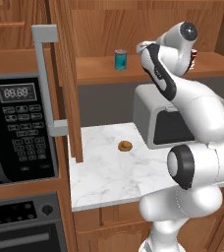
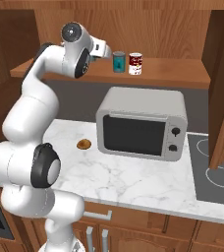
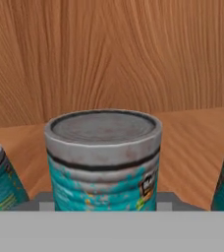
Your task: Stack two cans on top of the other two cans in the cabinet.
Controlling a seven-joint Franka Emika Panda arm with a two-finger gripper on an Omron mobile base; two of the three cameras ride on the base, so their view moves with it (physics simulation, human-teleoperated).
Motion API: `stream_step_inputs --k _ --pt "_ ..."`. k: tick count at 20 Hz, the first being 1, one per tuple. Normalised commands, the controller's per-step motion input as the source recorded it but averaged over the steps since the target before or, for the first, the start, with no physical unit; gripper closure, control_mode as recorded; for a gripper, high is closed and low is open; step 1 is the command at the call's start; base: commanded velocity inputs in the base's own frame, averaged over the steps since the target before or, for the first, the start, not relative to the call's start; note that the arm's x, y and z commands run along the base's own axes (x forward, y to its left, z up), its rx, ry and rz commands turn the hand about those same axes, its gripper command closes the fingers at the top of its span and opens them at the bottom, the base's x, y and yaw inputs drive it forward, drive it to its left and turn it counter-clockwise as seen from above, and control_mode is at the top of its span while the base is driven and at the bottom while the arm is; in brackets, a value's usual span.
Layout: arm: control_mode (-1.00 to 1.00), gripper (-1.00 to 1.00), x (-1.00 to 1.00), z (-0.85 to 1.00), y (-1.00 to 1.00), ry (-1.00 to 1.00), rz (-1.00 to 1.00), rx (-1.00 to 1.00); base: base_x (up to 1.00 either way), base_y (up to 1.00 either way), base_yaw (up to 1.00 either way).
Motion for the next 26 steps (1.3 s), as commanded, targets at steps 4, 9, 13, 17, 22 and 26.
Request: stream_step_inputs --k 4,9,13,17,22,26 --pt "-1.0 1.0 -0.19 0.08 0.06 -0.05 0.06 0.0 0.0 0.0 0.0" --pt "-1.0 1.0 -0.1 0.12 0.12 -0.07 0.09 0.0 0.0 0.0 0.0" --pt "-1.0 1.0 -0.03 0.0 0.25 -0.05 0.12 0.0 0.0 0.0 0.0" --pt "-1.0 1.0 0.01 0.06 0.31 0.0 0.12 0.0 0.0 0.0 0.0" --pt "-1.0 1.0 0.05 0.14 0.28 0.0 0.07 0.0 0.0 0.0 0.0" --pt "-1.0 1.0 0.06 0.09 0.23 -0.13 0.01 0.0 0.0 0.0 0.0"
